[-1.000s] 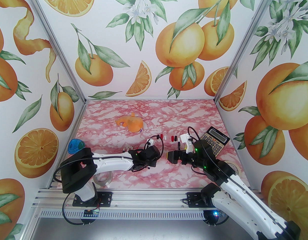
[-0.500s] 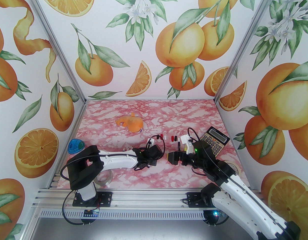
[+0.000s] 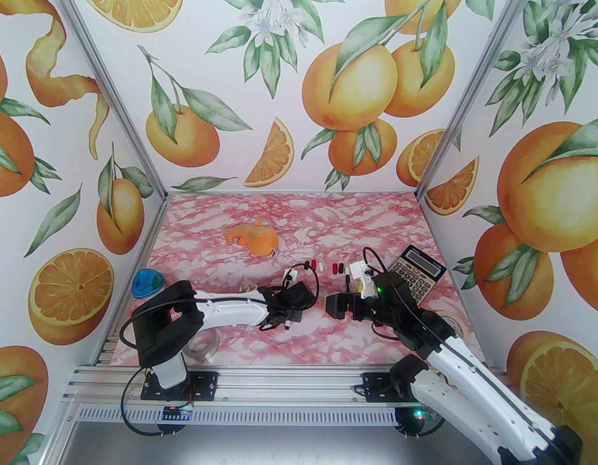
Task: Open the pen caps
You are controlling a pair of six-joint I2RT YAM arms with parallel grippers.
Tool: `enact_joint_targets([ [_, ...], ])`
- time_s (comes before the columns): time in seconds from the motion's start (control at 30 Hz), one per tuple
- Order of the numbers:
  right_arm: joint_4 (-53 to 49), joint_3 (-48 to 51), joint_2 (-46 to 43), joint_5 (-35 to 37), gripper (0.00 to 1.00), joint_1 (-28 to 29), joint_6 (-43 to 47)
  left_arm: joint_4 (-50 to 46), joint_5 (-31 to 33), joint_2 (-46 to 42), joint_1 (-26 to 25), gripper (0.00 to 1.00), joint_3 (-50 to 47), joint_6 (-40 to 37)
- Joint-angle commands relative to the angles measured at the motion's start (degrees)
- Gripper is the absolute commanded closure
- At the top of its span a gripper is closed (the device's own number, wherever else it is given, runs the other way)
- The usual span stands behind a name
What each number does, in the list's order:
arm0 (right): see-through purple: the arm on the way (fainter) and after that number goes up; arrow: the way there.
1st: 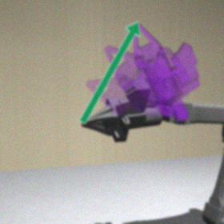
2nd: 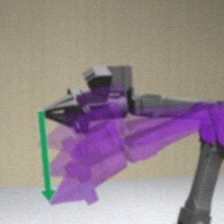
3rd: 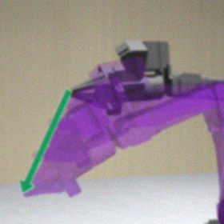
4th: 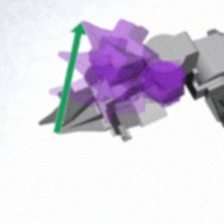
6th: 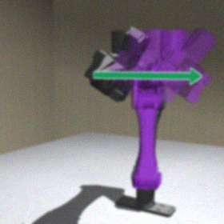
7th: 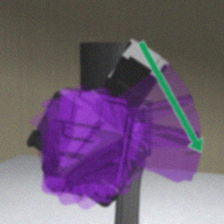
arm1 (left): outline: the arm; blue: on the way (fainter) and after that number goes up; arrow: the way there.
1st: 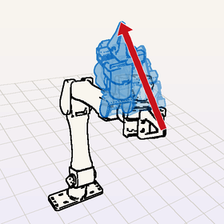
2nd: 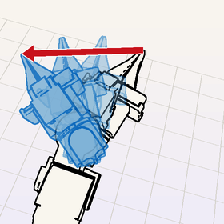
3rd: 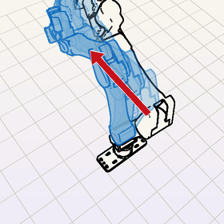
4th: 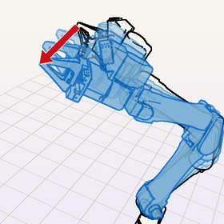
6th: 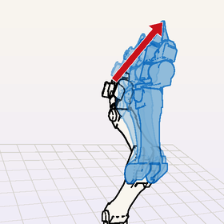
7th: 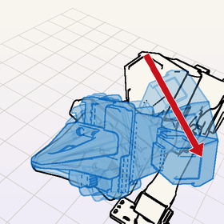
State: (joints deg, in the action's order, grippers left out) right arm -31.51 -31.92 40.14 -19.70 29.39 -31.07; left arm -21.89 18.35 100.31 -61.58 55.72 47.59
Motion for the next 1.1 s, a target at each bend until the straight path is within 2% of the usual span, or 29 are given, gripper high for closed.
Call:
enact_joint_targets([
  [0.0, -0.1, 0.9, 0.1, 1.5, 0.00, 0.3, -0.8, -0.9, 1.4, -5.2, -0.3, 0.60, 1.4, -0.4],
  [0.2, -0.2, 1.4, -1.1, 6.2, 0.01, 0.3, -2.4, 1.4, -0.5, -10.9, 0.2, 0.55, 1.1, -3.8],
  [0.37, -3.6, 0.6, -2.3, 14.5, 0.04, 0.2, -5.3, 8.0, -8.7, -11.3, 2.0, 0.55, 0.7, -7.0],
  [0.5, -5.5, -0.5, -0.9, 19.1, 0.21, 0.0, -5.9, 13.8, -12.8, -12.0, 2.4, 0.55, -1.0, -10.4],
  [0.57, -6.0, -1.3, 1.2, 19.9, 0.30, -0.9, -5.7, 18.3, -17.0, -13.0, 2.8, 0.55, -3.0, -12.4],
  [0.7, -5.2, -2.6, 5.8, 21.1, 0.42, -2.3, -4.3, 22.8, -22.3, -13.9, 3.7, 0.55, -5.6, -14.0],
  [0.9, 0.0, -3.1, 15.0, 18.6, 0.52, -7.4, -0.9, 25.6, -26.7, -11.2, 3.8, 0.55, -7.6, -13.2],
  [1.07, 3.8, -4.7, 21.9, 18.9, 0.57, -8.7, 1.3, 27.3, -27.9, -9.4, 3.6, 0.55, -8.5, -12.5],
])
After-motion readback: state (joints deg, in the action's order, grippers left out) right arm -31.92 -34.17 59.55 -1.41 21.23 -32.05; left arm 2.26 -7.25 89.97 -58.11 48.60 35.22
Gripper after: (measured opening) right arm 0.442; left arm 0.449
